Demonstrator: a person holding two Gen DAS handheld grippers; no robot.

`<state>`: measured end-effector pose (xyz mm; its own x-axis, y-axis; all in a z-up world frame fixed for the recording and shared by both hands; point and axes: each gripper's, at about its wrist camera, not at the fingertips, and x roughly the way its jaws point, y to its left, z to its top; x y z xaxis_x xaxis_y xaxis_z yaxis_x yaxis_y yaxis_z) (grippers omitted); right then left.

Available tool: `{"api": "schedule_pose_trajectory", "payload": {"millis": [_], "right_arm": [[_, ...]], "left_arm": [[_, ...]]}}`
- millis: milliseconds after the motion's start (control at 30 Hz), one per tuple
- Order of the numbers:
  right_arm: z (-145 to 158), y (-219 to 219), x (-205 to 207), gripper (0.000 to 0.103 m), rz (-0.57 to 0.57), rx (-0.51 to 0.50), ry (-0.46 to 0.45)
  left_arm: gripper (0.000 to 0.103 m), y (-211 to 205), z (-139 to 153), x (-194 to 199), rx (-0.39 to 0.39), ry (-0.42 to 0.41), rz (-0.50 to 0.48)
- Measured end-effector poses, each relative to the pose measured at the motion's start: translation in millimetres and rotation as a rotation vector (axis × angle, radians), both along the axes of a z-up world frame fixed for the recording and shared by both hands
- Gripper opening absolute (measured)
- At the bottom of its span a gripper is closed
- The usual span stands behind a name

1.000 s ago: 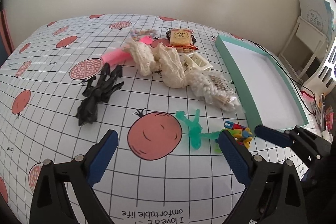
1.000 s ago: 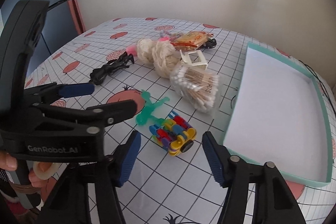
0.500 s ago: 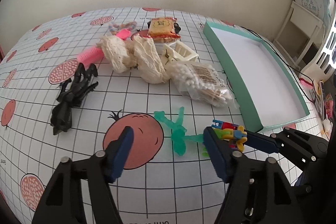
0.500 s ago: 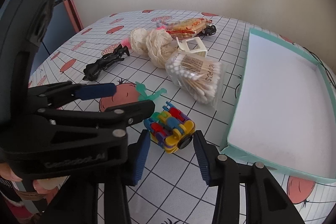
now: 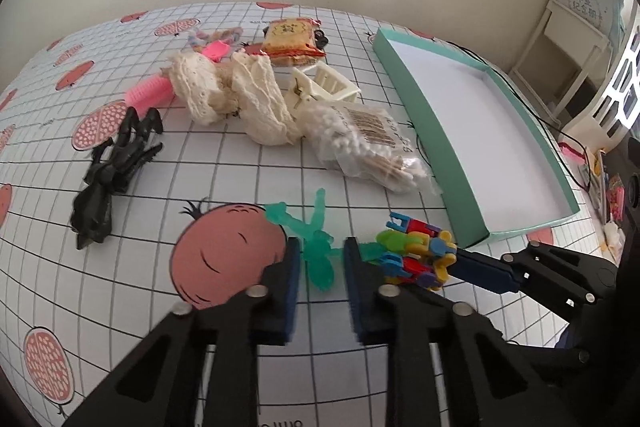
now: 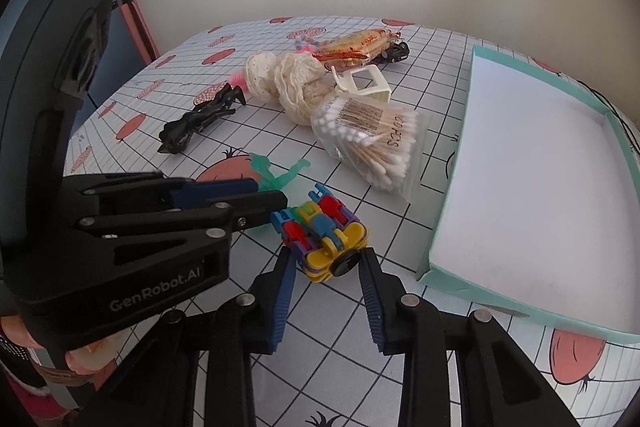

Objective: Organize objects
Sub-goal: 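Close the right gripper on the toy car while the left grips the green figure, then carry the toy car and green figure with both grippers over the teal tray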

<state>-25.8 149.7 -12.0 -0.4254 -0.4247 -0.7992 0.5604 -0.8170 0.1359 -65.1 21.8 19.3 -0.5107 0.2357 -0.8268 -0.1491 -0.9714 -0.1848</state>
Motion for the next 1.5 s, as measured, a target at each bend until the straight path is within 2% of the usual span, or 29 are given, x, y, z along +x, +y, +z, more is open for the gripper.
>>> {"api": "schedule_pose_trajectory", "payload": {"millis": [67,233,433,633,800,1000,1100,1200,1300,1500], "right_arm": [[-0.1,0.5,-0.6,0.035,-0.001,-0.004,-0.006],[0.3,1.9,0.3,0.034,-0.001,-0.01,-0.016],[7.2,4.1,2.6,0.034,0.002,-0.033,-0.022],[35.6,8.7,6.8,0.034,0.005,-0.081,0.015],[71.2,17.6,-1.0,0.034,-0.025,-0.097,0.065],[105.7,42.0,-25.8,0.034,-0.13,-0.085,0.095],[116.1,57.4,-45.6,0.034,-0.205,-0.077,0.087],[120.7,70.5,-60.9,0.034,-0.263,-0.026,0.09],[119.1,81.2,-74.3,0.034,-0.309,0.023,0.088],[99.3,105.2,-93.7,0.034,-0.414,0.054,0.039]], "left_arm": [[0.015,0.5,-0.2,-0.1,-0.007,-0.004,0.003],[0.014,-5.5,-0.4,-0.1,0.037,-0.031,0.026],[0.014,-8.3,13.7,3.1,-0.002,-0.016,0.043],[0.014,-10.9,51.2,6.3,-0.043,0.02,0.061],[0.014,-5.3,85.6,-1.7,-0.067,0.068,0.073],[0.014,16.7,135.2,-21.3,-0.062,0.124,0.081],[0.014,36.5,152.7,-35.0,-0.063,0.143,0.068],[0.014,55.9,164.2,-47.4,-0.057,0.154,0.061],[0.014,72.1,164.9,-56.2,-0.041,0.149,0.061],[0.014,104.1,135.5,-60.9,-0.036,0.104,0.033]]}}
